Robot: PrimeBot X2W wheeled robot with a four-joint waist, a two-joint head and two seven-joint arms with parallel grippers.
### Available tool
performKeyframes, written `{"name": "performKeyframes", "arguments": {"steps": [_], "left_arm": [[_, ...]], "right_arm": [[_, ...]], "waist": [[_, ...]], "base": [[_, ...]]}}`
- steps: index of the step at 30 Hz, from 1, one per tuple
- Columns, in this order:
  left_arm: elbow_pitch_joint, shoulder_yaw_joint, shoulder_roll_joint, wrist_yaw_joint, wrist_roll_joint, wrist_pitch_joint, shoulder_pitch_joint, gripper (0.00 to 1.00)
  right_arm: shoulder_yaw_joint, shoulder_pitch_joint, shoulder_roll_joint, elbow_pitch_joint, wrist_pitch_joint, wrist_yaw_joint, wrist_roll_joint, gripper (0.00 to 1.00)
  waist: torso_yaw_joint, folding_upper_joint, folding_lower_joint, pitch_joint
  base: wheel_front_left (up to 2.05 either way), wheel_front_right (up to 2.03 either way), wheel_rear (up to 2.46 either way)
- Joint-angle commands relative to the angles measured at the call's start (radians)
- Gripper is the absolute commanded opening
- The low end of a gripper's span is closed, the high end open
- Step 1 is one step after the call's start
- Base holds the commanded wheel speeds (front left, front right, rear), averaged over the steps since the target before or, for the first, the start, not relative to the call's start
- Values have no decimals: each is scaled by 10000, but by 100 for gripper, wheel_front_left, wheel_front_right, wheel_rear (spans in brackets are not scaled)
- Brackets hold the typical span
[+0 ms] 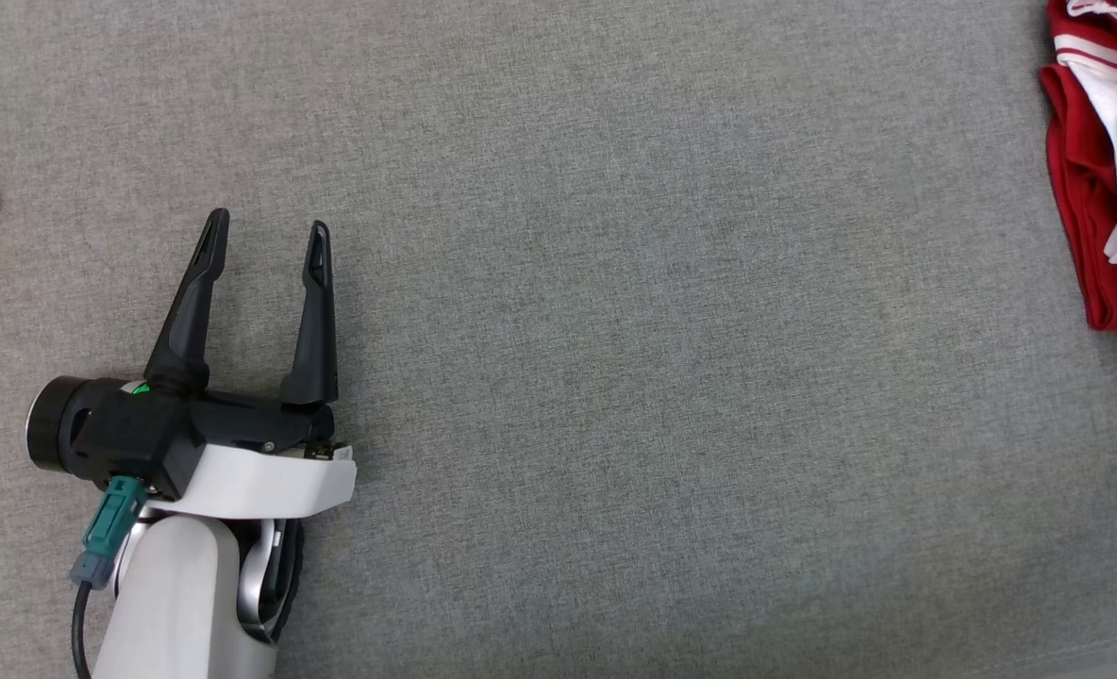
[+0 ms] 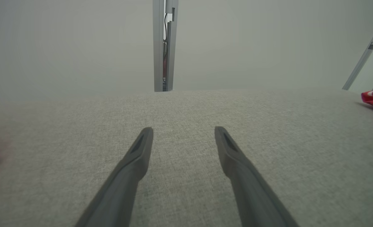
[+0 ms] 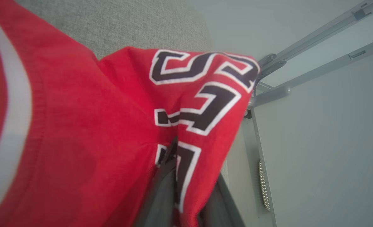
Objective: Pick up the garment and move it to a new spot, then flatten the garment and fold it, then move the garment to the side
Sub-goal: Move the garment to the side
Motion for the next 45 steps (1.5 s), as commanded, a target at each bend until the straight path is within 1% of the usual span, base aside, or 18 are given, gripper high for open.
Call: {"name": "performKeyframes", "arguments": {"steps": [1,6,17,23,29,33,36,40,42,45], "left_arm": [[143,84,59,38,-3,21,-57,100],[223,91,58,55,-19,21,-39,100],[301,-96,48,199,-279,17,137,100],[317,-165,49,350,-526,17,232,100],[306,-148,49,497,-716,15,529,100],[276,-104,49,602,-797,15,801,100],[297,-29,49,642,-833,15,1032,100],[255,12,49,742,-897,17,1392,100],[243,21,49,786,-908,15,1573,100],[204,13,49,868,-962,17,1859,100]], "right_arm": [[-204,-186,116,320,-204,-5,-115,100],[-355,-406,353,707,-427,-5,-474,100],[-419,-925,376,983,-466,-5,-1100,100],[-345,-1088,681,682,-1059,-5,-1323,100],[-492,-744,1364,103,-1716,-3,-1292,100],[-701,-341,1821,-603,-1964,-5,-1212,100],[-1015,200,2187,-1357,-2025,-3,-1138,100],[-1838,1249,2462,-3071,-2009,-3,-1317,100],[-2352,1900,2606,-3986,-1999,-3,-1642,100],[-3236,3132,3012,-5208,-1999,-3,-2057,100]], "waist": [[0,0,0,2],[-19,0,0,-116],[27,0,0,-760],[22,0,0,-1400],[-64,0,0,-2289],[-177,0,0,-2875],[-288,0,0,-3288],[-423,0,0,-3792],[-475,0,0,-4024],[-529,0,0,-4371]], "base": [[0,0,0],[0,0,0],[0,0,0],[0,0,0],[0,0,0],[0,0,0],[0,0,0],[0,0,0],[0,0,0],[0,0,0]]}}
